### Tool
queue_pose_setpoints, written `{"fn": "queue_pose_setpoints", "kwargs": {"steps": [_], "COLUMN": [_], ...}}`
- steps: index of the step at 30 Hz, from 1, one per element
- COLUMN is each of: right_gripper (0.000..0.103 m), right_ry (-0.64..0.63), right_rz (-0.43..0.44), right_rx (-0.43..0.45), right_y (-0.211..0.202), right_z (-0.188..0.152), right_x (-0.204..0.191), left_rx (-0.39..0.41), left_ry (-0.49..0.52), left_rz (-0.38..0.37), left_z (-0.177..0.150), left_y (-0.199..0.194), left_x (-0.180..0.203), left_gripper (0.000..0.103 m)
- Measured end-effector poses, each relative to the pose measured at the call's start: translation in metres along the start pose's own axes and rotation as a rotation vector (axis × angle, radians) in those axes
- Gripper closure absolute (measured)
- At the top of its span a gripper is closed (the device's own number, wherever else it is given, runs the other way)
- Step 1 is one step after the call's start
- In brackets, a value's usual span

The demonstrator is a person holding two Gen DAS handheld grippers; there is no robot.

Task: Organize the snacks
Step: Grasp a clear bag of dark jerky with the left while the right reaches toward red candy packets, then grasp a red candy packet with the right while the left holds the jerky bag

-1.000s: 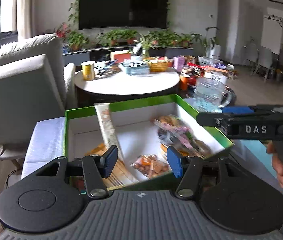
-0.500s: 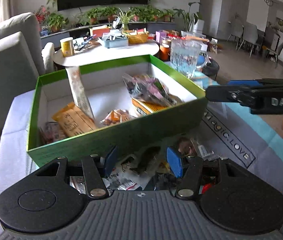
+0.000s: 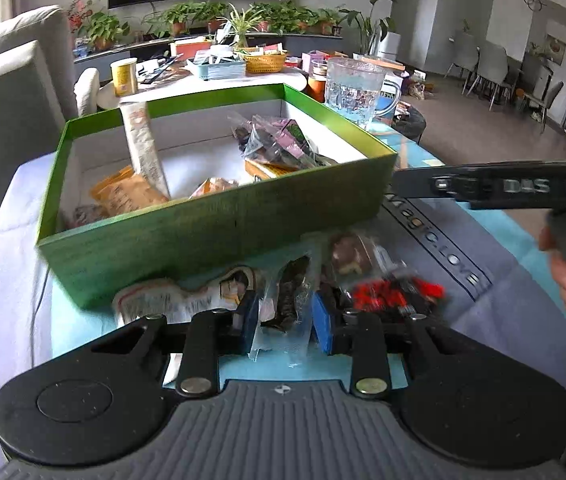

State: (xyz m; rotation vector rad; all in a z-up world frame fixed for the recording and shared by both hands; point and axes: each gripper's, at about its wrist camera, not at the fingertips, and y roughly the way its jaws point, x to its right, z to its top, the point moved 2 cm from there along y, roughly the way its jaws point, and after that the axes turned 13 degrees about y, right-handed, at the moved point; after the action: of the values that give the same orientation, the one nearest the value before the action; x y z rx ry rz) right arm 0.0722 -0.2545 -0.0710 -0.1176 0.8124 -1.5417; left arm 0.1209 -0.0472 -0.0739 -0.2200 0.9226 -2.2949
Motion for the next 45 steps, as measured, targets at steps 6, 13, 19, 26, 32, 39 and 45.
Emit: {"fn": "queue_pose_setpoints", "kwargs": {"steps": [6, 13, 19, 26, 32, 39, 45], "right_gripper": [0.069, 0.069, 0.069, 0.069, 0.069, 0.068, 0.07], "right_ry": [0.007, -0.016, -0.052, -0.068, -0.102, -0.231, -0.283], "right_rz": [0.023, 0.039, 0.042, 0.036, 0.056, 0.037, 0.029], "right_rx": [-0.042, -0.093, -0.106, -0.135, -0.183, -0.172, -0.153], "right_y": [0.004, 0.01, 0.01, 0.008, -0.001, -0.005, -0.008], "right_z": [-0.01, -0.022, -0.028, -0.037, -0.056, -0.077, -0.077], "right_x": [-0.002, -0.013, -0.021, -0.021, -0.019, -0.033, -0.034], "left_rx": [-0.04, -0.071, -0.06, -0.024, 0.008, 0.034, 0.05], "left_ry": [-0.076, -0.151, -0.164, -0.153, -0.181, -0.198, -0.207], "left_rz": [0.017, 0.025, 0.034, 0.012, 0.05, 0.072, 0.08], "left_z": [-0.033, -0.049, -0.043, -0.042, -0.045, -0.041, -0.042], "left_y": [-0.028, -0.031, -0.016, -0.017, -0.029, -0.037, -0.044], "left_x": [-0.002, -0.009, -0.01, -0.007, -0.017, -0.023, -0.022], "left_gripper": [0.076, 0.069, 0.061, 0.077, 0.077, 0.076, 0.076]}}
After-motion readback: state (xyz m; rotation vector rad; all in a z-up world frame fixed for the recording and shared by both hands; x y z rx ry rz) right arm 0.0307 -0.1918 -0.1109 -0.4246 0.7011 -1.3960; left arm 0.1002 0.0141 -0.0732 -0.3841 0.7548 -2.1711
